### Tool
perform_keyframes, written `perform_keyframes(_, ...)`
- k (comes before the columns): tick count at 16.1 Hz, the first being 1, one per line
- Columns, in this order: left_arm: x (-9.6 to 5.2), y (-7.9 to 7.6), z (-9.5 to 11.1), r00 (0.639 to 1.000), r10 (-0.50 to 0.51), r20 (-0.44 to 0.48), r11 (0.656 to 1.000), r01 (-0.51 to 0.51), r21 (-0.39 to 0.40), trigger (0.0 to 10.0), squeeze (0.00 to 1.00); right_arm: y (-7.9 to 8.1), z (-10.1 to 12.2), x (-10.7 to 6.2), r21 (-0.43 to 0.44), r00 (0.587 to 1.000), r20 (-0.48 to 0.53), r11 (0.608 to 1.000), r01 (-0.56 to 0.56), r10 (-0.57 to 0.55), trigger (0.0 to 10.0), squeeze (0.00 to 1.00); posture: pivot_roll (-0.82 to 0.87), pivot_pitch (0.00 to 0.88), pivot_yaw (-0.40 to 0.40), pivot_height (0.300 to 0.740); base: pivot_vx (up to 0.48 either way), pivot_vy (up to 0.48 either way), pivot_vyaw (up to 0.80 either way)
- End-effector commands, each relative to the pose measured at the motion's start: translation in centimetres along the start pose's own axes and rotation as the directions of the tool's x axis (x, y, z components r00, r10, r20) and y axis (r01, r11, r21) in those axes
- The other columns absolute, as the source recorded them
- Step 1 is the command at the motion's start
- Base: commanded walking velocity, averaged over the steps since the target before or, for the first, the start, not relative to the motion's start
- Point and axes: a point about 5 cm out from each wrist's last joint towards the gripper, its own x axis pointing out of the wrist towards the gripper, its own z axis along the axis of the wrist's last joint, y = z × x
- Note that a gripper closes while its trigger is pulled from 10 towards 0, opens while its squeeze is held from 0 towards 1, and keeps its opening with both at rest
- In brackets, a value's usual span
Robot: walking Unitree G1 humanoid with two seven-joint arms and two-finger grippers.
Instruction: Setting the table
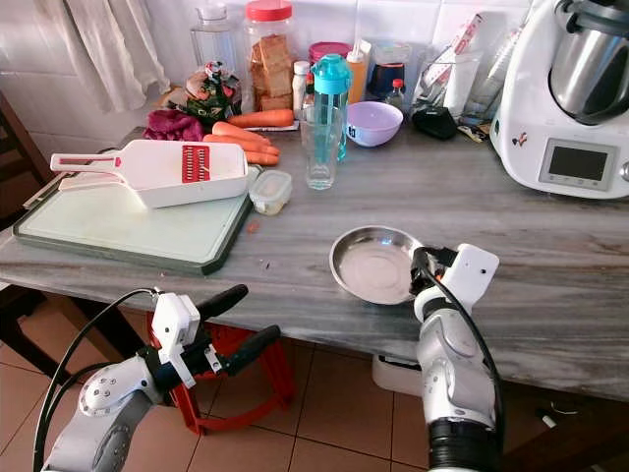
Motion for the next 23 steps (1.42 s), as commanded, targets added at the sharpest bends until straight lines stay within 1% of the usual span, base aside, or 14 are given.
perform_keyframes(1,0.2,0.1,0.2,1.0,-0.004,-0.003,1.0,0.004,0.015,10.0,0.0,-0.1,0.0,-0.3,0.012,1.0,-0.002,1.0,0.012,-0.012,10.0,1.0,0.06,0.0,0.009,0.74,0.0,0.0,0.0)
perform_keyframes(6,0.1,0.3,0.3,0.998,0.052,0.023,0.998,-0.053,0.034,10.0,0.0,0.7,0.7,-1.3,-0.004,0.998,0.05,1.0,-0.024,0.024,10.0,1.0,0.06,0.0,0.002,0.74,0.0,0.0,0.0)
perform_keyframes(10,0.0,1.4,0.4,0.964,0.258,0.065,0.966,-0.26,0.02,10.0,0.0,2.3,2.0,-2.4,-0.047,0.983,0.148,0.994,-0.1,0.105,10.0,1.0,0.07,0.0,-0.006,0.74,0.0,0.0,0.0)
perform_keyframes(11,-0.2,2.4,0.5,0.922,0.378,0.082,0.925,-0.38,0.012,10.0,0.0,3.3,2.5,-3.0,-0.056,0.966,0.18,0.983,-0.177,0.184,10.0,1.0,0.07,0.0,-0.007,0.74,0.0,0.0,0.0)
perform_keyframes(13,-0.5,3.5,0.4,0.858,0.51,0.067,0.86,-0.51,-0.009,10.0,0.0,4.0,2.2,-3.4,-0.113,0.966,0.147,0.974,-0.197,0.212,10.0,1.0,0.07,0.0,-0.012,0.74,0.0,0.0,0.0)
perform_keyframes(14,-0.6,3.8,0.2,0.838,0.542,0.057,0.84,-0.543,0.006,10.0,0.0,4.1,2.1,-3.6,-0.112,0.967,0.139,0.974,-0.198,0.213,10.0,1.0,0.06,0.0,-0.016,0.74,0.0,0.0,0.0)
perform_keyframes(15,-0.8,3.9,0.1,0.829,0.556,0.06,0.827,-0.559,0.059,10.0,0.0,4.4,2.4,-4.0,-0.205,0.956,0.161,0.955,-0.213,0.247,10.0,1.0,0.06,0.0,-0.021,0.74,0.0,0.0,0.0)
perform_keyframes(16,-0.9,4.1,0.1,0.803,0.593,0.063,0.801,-0.596,0.061,10.0,0.0,4.6,2.3,-4.2,-0.226,0.95,0.142,0.944,-0.242,0.277,10.0,0.0,0.06,0.0,-0.025,0.74,0.0,0.0,0.0)
perform_keyframes(17,-0.9,4.3,0.0,0.767,0.639,0.058,0.764,-0.641,0.071,10.0,0.0,4.4,2.2,-4.3,-0.221,0.954,0.129,0.946,-0.239,0.271,10.0,0.0,0.06,0.0,-0.029,0.74,0.0,0.0,0.0)
perform_keyframes(18,-1.1,4.7,0.0,0.715,0.697,0.057,0.709,-0.699,0.094,10.0,0.0,4.1,1.9,-4.1,-0.274,0.966,0.087,0.938,-0.212,0.244,10.0,0.0,0.06,0.0,-0.03,0.74,0.0,0.0,0.0)
perform_keyframes(19,-1.3,5.1,-0.4,0.663,0.749,0.011,0.659,-0.746,0.093,10.0,0.0,4.3,2.1,-4.4,-0.295,0.956,0.117,0.928,-0.226,0.27,10.0,0.0,0.06,0.0,-0.03,0.74,0.0,0.0,0.0)
perform_keyframes(20,-1.3,5.0,-0.7,0.675,0.737,-0.035,0.676,-0.734,0.068,10.0,0.0,4.4,2.1,-4.6,-0.287,0.951,0.132,0.929,-0.233,0.279,10.0,0.0,0.06,0.0,-0.024,0.74,0.0,0.0,0.0)
perform_keyframes(21,-1.3,5.0,-0.6,0.695,0.719,-0.026,0.695,-0.717,0.061,10.0,0.0,4.4,2.1,-4.8,-0.279,0.952,0.136,0.933,-0.229,0.274,10.0,0.0,0.06,0.0,-0.022,0.74,0.0,0.0,0.0)
perform_keyframes(23,-1.6,5.3,-0.4,0.669,0.743,0.011,0.664,-0.739,0.114,10.0,0.0,4.1,2.0,-5.0,-0.29,0.954,0.162,0.937,-0.197,0.251,10.0,0.0,0.06,0.0,-0.018,0.74,0.0,0.0,0.0)
